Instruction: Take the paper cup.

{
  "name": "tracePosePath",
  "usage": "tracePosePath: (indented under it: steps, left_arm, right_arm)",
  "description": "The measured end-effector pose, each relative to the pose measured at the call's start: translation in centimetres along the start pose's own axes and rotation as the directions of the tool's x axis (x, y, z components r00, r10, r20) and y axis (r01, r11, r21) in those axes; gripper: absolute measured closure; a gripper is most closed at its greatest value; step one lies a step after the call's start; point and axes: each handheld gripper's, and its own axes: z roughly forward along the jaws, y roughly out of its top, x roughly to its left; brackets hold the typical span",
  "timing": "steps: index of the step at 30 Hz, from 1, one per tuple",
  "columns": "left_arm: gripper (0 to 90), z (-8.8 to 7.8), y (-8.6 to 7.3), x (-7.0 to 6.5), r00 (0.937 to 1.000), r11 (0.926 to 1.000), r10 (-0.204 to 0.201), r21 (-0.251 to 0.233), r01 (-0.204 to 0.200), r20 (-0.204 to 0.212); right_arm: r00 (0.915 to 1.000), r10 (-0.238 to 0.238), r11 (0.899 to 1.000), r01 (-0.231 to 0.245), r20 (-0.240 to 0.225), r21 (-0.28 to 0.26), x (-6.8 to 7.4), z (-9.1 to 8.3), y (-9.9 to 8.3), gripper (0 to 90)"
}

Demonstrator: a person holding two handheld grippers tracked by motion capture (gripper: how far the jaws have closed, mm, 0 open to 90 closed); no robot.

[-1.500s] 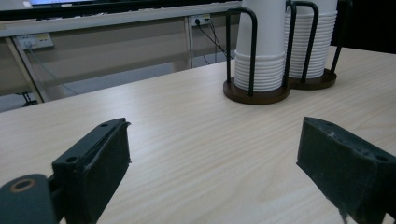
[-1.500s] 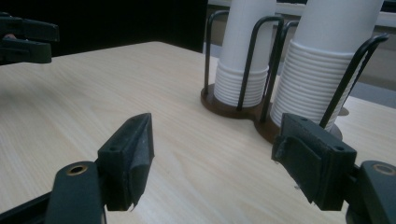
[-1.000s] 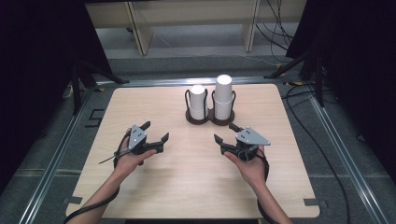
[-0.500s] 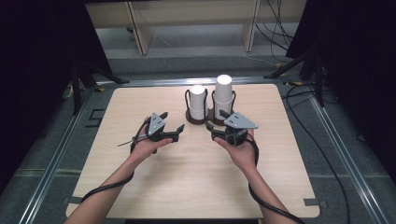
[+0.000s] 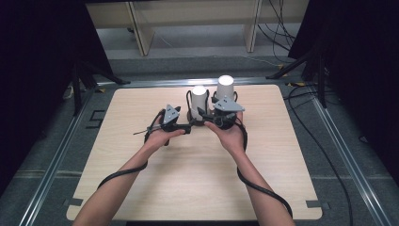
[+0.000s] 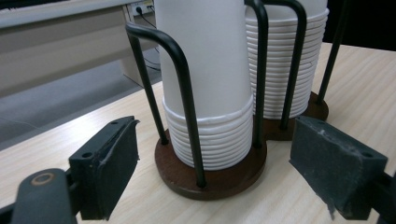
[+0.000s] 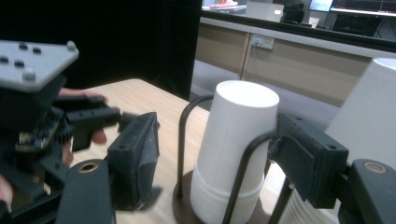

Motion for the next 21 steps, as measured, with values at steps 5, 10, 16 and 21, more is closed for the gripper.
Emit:
tracePosePath:
  steps: [5,10,16,21]
  left_arm:
    - [14.7,1.1,0.1,0.0,0.9998,0.9998,-0.019,0.005,0.018,0.009]
    - [15.2,2.1,-0.1,-0.1,0.9992,0.9987,-0.039,0.033,0.039,0.01]
    - [16.9,2.9,0.0,0.1,0.9982,0.9975,-0.059,0.039,0.059,0.009]
    - [20.6,3.4,-0.2,0.2,0.9971,0.9959,-0.075,0.052,0.074,0.016]
  right_arm:
    - [0.9997,0.006,1.0,-0.006,0.023,0.018,-0.4,1.8,0.4,32.2]
    - [0.9979,-0.033,0.998,0.03,0.057,0.046,-0.7,3.0,0.7,32.1]
    - [0.9978,0.008,0.998,-0.012,0.065,0.06,-0.8,4.1,0.8,32.9]
    - [0.9955,0.006,0.997,-0.013,0.095,0.07,-1.1,4.8,0.9,33.1]
